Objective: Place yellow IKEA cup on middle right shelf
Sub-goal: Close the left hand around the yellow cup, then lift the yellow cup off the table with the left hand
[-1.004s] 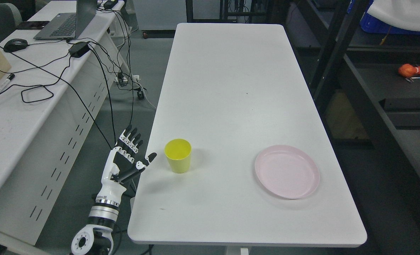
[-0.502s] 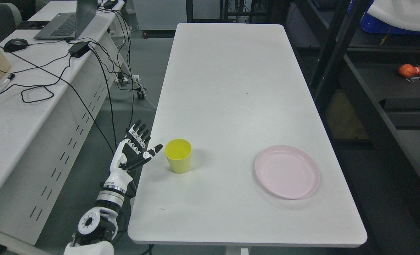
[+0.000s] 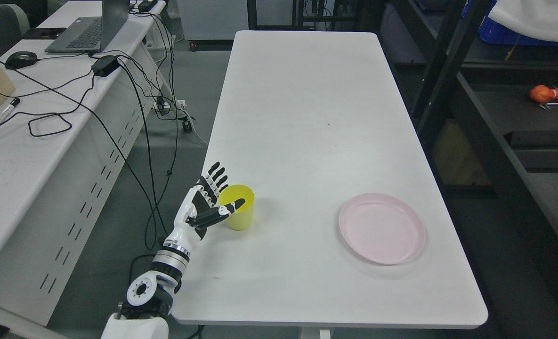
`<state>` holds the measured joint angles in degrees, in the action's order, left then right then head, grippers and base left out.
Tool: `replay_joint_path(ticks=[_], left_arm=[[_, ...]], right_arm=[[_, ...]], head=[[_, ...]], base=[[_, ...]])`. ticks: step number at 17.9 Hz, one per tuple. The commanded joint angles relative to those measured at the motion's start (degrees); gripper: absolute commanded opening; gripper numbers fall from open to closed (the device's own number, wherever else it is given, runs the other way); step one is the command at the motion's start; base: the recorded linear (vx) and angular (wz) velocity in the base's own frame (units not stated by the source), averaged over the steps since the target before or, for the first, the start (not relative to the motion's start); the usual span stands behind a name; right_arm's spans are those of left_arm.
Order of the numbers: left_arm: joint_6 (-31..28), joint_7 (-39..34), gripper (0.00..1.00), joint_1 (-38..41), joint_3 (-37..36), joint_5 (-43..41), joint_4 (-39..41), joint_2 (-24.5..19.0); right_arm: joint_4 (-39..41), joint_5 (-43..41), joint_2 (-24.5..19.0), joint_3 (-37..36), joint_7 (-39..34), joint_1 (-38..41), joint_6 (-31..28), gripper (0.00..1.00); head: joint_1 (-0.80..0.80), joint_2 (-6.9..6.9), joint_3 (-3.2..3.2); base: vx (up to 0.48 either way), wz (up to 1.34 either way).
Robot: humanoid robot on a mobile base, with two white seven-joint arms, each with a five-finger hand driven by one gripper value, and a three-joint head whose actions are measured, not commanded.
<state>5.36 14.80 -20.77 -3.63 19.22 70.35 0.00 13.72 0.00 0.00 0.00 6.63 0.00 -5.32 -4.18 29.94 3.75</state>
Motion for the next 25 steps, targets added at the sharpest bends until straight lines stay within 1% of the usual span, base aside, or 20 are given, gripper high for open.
replay_joint_path(ticks=[1, 6, 8, 11, 12, 14, 16, 19, 21, 23, 25], left_arm=[[1.3, 0.2, 0.99, 1.0, -11.4, -0.6, -0.6, -1.0], [0.5, 0.2, 0.98, 1.6, -10.8, -5.3, -1.5, -1.0], [0.1, 0.3, 0.89, 1.9, -9.8, -5.3, -1.6, -1.0], [0.3, 0.4, 0.62, 2.7, -6.0, -5.2, -1.6, -1.0], [0.5, 0.4, 0.48, 2.8, -4.0, -5.1, -1.5, -1.0], [0.8, 0.4, 0.27, 2.9, -1.0, -4.5, -1.4, -1.0], [2.2, 0.1, 0.01, 3.1, 1.9, -0.3, -0.8, -1.0], [2.3, 0.1, 0.0, 3.7, 6.1, 1.4, 3.5, -1.0], [2.2, 0.2, 0.0, 6.3, 7.6, 4.8, 12.5, -1.0], [2.2, 0.2, 0.0, 8.1, 8.0, 5.6, 18.3, -1.0], [2.5, 0.3, 0.01, 9.1, 8.7, 5.6, 22.1, -1.0]], right_arm=[[0.0, -1.4, 1.0, 1.0, 0.0, 0.8, 0.0, 0.99], [0.0, -1.4, 1.0, 1.0, 0.0, 0.8, 0.0, 0.99], [0.0, -1.4, 1.0, 1.0, 0.0, 0.8, 0.0, 0.99], [0.0, -1.4, 1.0, 1.0, 0.0, 0.8, 0.0, 0.99], [0.0, -1.4, 1.0, 1.0, 0.0, 0.8, 0.0, 0.99], [0.0, -1.4, 1.0, 1.0, 0.0, 0.8, 0.0, 0.99], [0.0, -1.4, 1.0, 1.0, 0.0, 0.8, 0.0, 0.99], [0.0, -1.4, 1.0, 1.0, 0.0, 0.8, 0.0, 0.99], [0.0, -1.4, 1.0, 1.0, 0.0, 0.8, 0.0, 0.99], [0.0, -1.4, 1.0, 1.0, 0.0, 0.8, 0.0, 0.99], [0.0, -1.4, 1.0, 1.0, 0.0, 0.8, 0.0, 0.99]], head=[[0.0, 0.0, 0.0], [0.0, 0.0, 0.0], [0.0, 0.0, 0.0], [0.0, 0.0, 0.0], [0.0, 0.0, 0.0], [0.0, 0.0, 0.0], [0.0, 0.0, 0.0], [0.0, 0.0, 0.0], [0.0, 0.0, 0.0], [0.0, 0.0, 0.0], [0.0, 0.0, 0.0]], base=[[0.0, 0.0], [0.0, 0.0], [0.0, 0.0], [0.0, 0.0], [0.0, 0.0], [0.0, 0.0], [0.001, -0.02], [-0.003, -0.05], [-0.004, -0.05], [-0.001, 0.02], [-0.01, 0.07]])
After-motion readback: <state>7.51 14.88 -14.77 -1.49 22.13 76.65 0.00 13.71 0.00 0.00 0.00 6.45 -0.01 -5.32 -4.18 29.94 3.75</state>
